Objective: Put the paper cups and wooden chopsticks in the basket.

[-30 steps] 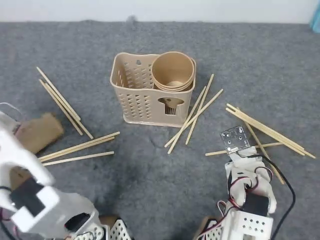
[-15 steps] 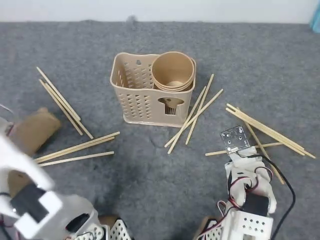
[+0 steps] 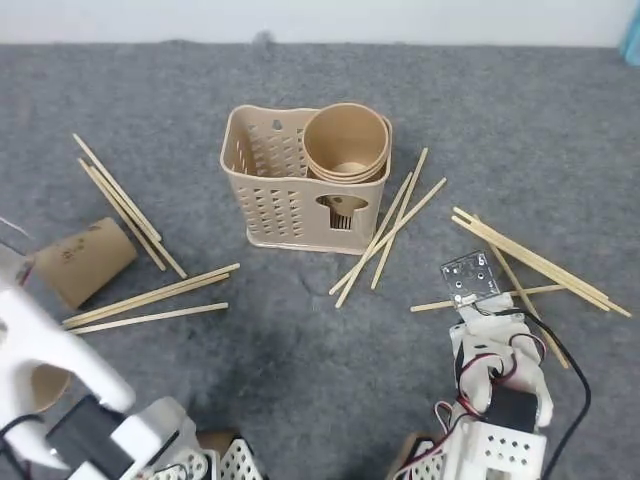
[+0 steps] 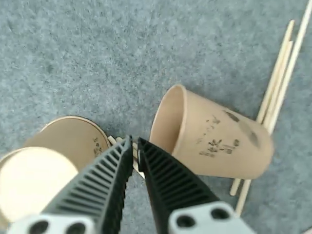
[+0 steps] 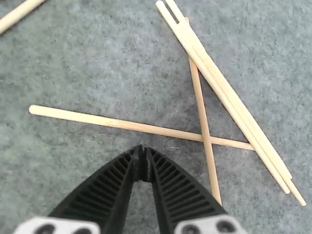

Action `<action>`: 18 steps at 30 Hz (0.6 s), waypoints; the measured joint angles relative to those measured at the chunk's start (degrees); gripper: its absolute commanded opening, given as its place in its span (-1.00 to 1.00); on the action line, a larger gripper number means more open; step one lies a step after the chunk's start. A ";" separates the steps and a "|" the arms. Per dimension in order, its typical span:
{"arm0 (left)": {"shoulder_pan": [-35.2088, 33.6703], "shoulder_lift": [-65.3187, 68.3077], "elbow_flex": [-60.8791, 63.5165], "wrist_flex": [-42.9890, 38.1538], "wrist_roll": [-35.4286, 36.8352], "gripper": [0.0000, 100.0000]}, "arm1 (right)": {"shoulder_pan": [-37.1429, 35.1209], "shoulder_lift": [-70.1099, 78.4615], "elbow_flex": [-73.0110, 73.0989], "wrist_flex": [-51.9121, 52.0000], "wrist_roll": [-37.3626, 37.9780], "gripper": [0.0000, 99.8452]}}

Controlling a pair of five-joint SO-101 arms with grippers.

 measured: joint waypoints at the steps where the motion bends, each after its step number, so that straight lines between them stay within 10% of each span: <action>1: 0.09 0.09 2.11 -1.58 -0.09 -0.97 | 0.00 0.00 0.00 0.00 0.00 -0.98; 18: 10.11 0.70 13.98 -25.76 7.91 -0.97 | 0.00 0.00 0.00 0.00 0.00 -0.98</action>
